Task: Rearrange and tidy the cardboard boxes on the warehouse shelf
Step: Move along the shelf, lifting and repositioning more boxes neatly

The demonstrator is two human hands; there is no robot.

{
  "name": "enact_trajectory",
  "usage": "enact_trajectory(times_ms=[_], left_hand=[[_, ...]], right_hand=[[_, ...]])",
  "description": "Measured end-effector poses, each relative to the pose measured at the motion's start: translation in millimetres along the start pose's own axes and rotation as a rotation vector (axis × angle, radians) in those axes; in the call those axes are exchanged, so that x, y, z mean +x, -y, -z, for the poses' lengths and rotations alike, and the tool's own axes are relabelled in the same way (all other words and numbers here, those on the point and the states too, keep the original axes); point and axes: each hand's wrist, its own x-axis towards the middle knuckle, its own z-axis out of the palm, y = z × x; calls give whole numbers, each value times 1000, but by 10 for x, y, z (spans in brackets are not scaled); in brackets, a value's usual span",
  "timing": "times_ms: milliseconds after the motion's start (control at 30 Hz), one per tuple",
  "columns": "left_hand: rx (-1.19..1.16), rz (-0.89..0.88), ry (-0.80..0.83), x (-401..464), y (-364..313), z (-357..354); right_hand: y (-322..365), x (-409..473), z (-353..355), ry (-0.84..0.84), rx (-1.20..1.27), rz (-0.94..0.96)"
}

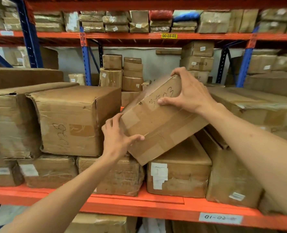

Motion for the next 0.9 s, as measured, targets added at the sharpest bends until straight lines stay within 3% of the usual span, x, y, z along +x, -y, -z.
enact_trajectory(times_ms=[267,600,900], left_hand=[[257,-216,113,181,-326,-137],[304,-350,121,402,-406,16],[331,-369,158,572,-126,89]], right_hand=[[-589,-646,43,-179,185,-235],[-531,-572,46,-222,195,-246],[-479,-648,-279,-254,207,-301]])
